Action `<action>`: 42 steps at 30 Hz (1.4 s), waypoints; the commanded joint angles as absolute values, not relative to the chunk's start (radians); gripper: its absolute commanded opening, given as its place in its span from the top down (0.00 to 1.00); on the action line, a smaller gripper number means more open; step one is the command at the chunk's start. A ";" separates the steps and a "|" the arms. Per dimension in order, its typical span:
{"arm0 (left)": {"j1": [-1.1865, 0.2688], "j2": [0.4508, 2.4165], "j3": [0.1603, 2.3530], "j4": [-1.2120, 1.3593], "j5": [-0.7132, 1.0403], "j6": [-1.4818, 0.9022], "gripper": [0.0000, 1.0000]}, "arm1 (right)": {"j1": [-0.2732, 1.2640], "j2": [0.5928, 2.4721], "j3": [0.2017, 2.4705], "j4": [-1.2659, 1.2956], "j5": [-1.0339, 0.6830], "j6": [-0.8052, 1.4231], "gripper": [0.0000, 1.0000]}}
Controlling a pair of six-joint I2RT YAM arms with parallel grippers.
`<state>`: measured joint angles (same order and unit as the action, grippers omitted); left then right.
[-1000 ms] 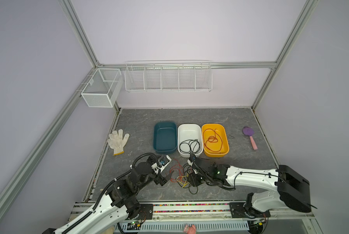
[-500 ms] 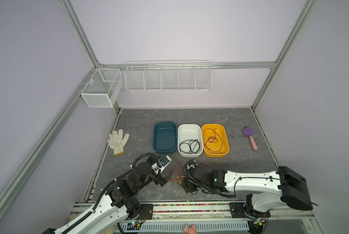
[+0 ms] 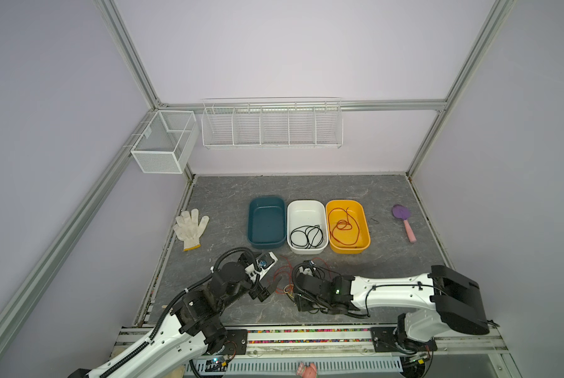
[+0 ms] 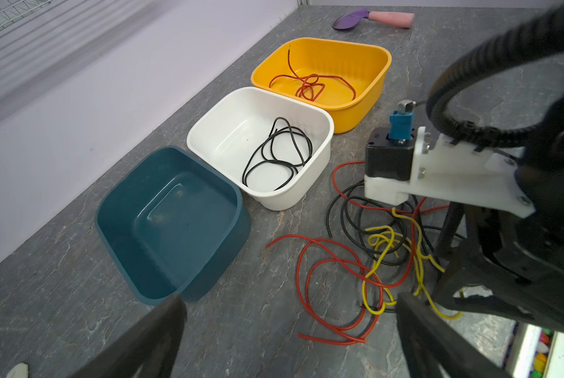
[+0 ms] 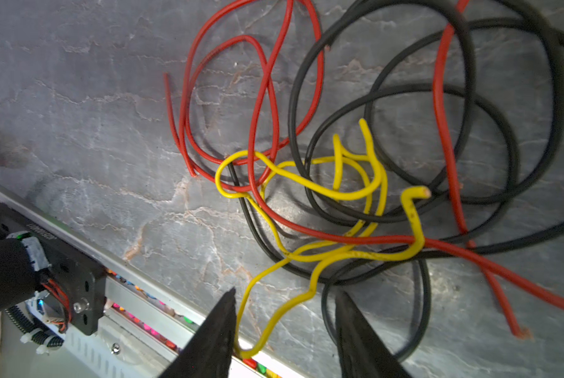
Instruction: Untangle the cables
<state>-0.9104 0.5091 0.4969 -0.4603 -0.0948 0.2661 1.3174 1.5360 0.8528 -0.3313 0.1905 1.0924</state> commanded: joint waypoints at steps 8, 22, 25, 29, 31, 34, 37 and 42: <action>-0.917 0.513 0.491 -0.476 -0.083 0.284 0.00 | 1.323 1.524 0.847 -0.340 0.206 1.131 0.74; -0.918 0.512 0.489 -0.475 -0.086 0.285 0.00 | 1.338 1.455 0.930 -0.509 0.310 1.073 0.93; -0.917 0.512 0.489 -0.474 -0.086 0.286 0.00 | 1.343 1.437 0.963 -0.555 0.343 1.044 0.93; -0.919 0.513 0.489 -0.476 -0.084 0.286 0.00 | 1.347 1.426 1.015 -0.607 0.373 0.995 0.93; -0.920 0.513 0.489 -0.475 -0.082 0.286 0.00 | 1.348 1.426 1.042 -0.630 0.379 0.969 0.93; -0.920 0.512 0.489 -0.476 -0.083 0.288 0.00 | 1.347 1.433 1.089 -0.667 0.386 0.917 0.93; -0.922 0.511 0.488 -0.476 -0.081 0.289 0.00 | 1.349 1.449 1.142 -0.724 0.411 0.868 0.93; -0.926 0.513 0.488 -0.476 -0.077 0.293 0.00 | 1.353 1.449 1.195 -0.786 0.446 0.800 0.93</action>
<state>-0.9195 0.5133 0.4969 -0.4622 -0.0887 0.2710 1.3464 1.4445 1.1732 -0.7109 0.3981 0.8608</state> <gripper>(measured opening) 0.996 0.071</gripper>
